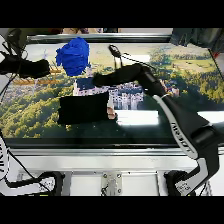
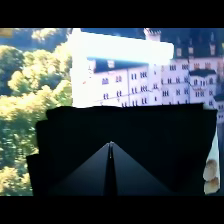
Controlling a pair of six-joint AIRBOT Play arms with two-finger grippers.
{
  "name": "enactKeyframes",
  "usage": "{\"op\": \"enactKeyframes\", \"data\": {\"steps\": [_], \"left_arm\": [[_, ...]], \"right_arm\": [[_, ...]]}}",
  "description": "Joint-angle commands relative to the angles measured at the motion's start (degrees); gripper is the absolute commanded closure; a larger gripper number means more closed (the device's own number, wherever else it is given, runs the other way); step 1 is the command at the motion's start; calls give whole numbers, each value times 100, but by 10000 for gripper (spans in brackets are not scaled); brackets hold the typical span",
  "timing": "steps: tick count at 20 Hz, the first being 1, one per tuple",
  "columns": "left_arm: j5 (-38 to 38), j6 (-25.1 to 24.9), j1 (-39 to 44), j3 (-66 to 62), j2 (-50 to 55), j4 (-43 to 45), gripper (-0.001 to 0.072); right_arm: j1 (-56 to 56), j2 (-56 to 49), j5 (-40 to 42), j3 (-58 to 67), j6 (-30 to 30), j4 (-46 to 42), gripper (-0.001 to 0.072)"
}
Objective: Fold the clothes and pants, and hang the long-sleeved shirts on hangers.
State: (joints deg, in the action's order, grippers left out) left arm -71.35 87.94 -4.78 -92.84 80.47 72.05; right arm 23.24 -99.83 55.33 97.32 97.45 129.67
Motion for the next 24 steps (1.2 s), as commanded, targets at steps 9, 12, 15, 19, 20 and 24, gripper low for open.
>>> {"op": "enactKeyframes", "data": {"steps": [9,12,15,19,20,24], "left_arm": [[859,-11,1397,1869,-424,2,698],[844,-11,1394,1878,-424,2,698],[855,-9,1397,1875,-424,0,699],[848,-9,1397,1875,-424,-2,699],[835,-7,1397,1875,-424,-4,699],[588,-7,1397,1875,-424,-2,699]], "right_arm": [[-887,-496,334,-1926,468,713,-3],[-542,-717,-114,-1915,632,1167,-3],[-160,-839,-463,-1768,629,1320,-3],[326,-1165,-538,-1182,599,1362,-3],[426,-1252,-645,-1025,538,1360,-2],[603,-1351,-1259,-772,459,1346,610]]}}
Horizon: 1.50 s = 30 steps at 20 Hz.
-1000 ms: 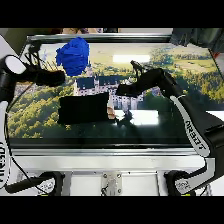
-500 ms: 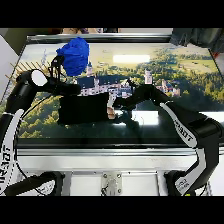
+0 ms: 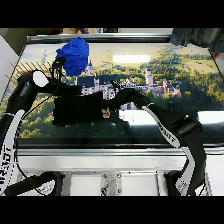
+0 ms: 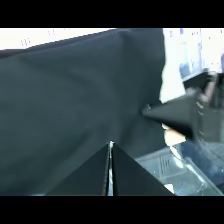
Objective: Fold the clothes and pants, and hang the long-sleeved shirts on hangers.
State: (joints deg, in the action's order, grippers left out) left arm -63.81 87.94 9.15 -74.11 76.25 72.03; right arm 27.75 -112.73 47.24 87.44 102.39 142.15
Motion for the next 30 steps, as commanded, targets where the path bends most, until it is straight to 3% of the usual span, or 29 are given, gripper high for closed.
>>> {"op": "enactKeyframes", "data": {"steps": [1,3,5,9,12,17,20,25,30], "left_arm": [[-225,-7,4,2,-2,0,699],[-299,-9,4,4,-2,0,699],[-339,-7,4,4,-2,-2,699],[-354,-7,4,4,-2,-7,699],[-352,-4,4,4,-2,-7,698],[-356,-2,4,4,-2,-13,699],[-361,-2,4,4,-2,-17,699],[-372,-2,4,2,-2,-15,699],[-433,-9,4,4,-2,-11,698]], "right_arm": [[146,-59,-487,243,-28,74,699],[7,61,-396,280,-17,-227,699],[-387,422,-234,280,-136,-1123,699],[-1902,1504,433,280,-1222,-3770,699],[-3329,2149,935,278,-1908,-5029,699],[-5517,2675,1449,127,-2817,-5348,700],[-6242,3023,1502,-520,-3073,-5366,700],[-6467,3689,1471,-2017,-3491,-5818,699],[-6467,3860,1840,-2533,-3515,-5987,695]]}}
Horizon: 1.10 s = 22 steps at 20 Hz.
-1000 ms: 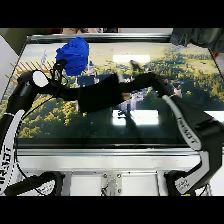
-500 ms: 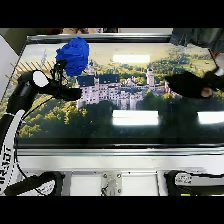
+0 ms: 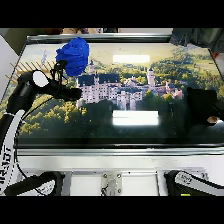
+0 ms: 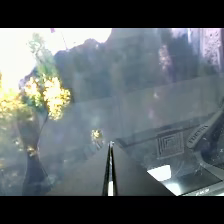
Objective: Fold the clothes and pants, and hang the long-sleeved shirts on hangers.
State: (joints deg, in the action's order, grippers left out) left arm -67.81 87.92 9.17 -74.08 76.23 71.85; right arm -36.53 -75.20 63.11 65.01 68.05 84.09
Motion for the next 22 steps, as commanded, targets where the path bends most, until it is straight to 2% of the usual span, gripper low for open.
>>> {"op": "enactKeyframes", "data": {"steps": [1,3,6,8,10,14,18,22], "left_arm": [[-50,-7,2,2,0,9,699],[-76,-7,2,2,0,11,699],[-85,-9,2,2,2,11,698],[-109,-7,2,2,0,9,699],[-120,-7,4,9,0,4,698],[-120,-4,7,9,2,9,698],[-101,-4,7,7,2,9,698],[-101,-4,7,7,2,9,698]], "right_arm": [[-39,131,378,-289,-74,-212,623],[-39,289,595,-284,-31,-409,-8],[-37,938,629,-278,-15,-887,1],[17,1589,520,-278,-9,-782,1],[271,2243,396,-289,365,-210,1],[1296,3110,210,-520,1178,1722,1],[2719,3226,133,-896,1172,1961,1],[3547,3069,136,-979,1172,1963,2]]}}
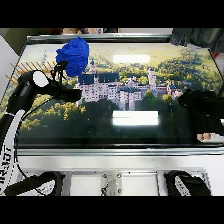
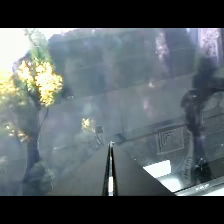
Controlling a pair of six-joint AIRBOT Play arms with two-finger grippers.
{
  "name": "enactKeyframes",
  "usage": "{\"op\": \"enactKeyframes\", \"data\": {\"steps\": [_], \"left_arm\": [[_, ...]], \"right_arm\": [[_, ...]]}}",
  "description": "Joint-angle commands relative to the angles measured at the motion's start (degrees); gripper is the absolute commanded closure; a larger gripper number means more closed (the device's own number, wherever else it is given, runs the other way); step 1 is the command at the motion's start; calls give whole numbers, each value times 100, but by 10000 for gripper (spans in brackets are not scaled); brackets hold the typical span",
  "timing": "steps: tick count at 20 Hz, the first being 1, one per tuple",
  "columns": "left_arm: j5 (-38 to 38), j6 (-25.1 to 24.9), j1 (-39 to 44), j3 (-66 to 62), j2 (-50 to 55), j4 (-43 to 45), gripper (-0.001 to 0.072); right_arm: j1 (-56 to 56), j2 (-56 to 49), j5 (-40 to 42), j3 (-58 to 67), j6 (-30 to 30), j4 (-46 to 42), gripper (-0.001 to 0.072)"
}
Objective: Fold the clothes and pants, and hang the long-sleeved shirts on hangers.
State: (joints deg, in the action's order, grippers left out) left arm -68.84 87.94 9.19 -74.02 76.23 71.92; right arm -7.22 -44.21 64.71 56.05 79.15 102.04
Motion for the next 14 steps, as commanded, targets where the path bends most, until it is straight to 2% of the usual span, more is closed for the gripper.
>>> {"op": "enactKeyframes", "data": {"steps": [1,2,3,4,5,14], "left_arm": [[2,-7,4,0,2,2,698],[4,-7,4,0,2,2,698],[4,-7,2,0,2,2,698],[2,-7,2,0,2,2,698],[2,-7,2,0,2,4,698],[4,-7,4,0,2,2,698]], "right_arm": [[719,-55,-22,-83,59,168,3],[774,-66,-20,-83,59,170,37],[796,-70,-15,-83,59,173,263],[800,-68,0,-83,59,170,587],[800,-68,-2,-83,59,166,693],[800,-70,-7,-83,59,168,698]]}}
